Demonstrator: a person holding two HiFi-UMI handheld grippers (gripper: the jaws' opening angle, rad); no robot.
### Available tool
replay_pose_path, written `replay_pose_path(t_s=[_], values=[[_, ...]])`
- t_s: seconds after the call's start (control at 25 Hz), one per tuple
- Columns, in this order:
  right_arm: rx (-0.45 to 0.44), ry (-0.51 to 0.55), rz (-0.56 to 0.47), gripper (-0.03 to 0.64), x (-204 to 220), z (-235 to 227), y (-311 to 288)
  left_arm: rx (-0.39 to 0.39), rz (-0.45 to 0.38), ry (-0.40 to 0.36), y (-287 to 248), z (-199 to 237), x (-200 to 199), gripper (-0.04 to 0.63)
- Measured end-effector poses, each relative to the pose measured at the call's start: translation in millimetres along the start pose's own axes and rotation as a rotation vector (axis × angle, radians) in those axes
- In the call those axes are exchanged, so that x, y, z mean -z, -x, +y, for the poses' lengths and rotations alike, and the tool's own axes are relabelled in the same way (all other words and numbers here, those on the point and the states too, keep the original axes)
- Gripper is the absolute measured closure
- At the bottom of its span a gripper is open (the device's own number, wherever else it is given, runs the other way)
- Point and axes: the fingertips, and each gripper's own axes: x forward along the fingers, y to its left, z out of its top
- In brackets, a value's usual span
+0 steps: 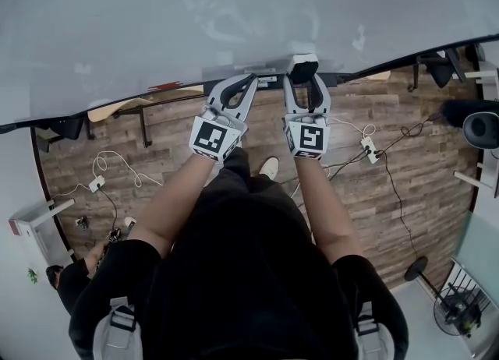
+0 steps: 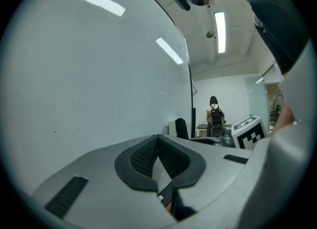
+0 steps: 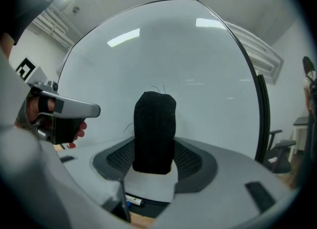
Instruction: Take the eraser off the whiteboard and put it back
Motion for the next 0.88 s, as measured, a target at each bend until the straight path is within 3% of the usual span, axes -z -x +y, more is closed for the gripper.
replay_pose_path(t_s=[0.88], values=[[0.147,-0.003,0.074,0.390,10.9,-2.4,-15.7,0.015,0.019,0.013,-1.6,9.1,6.4,0.601]])
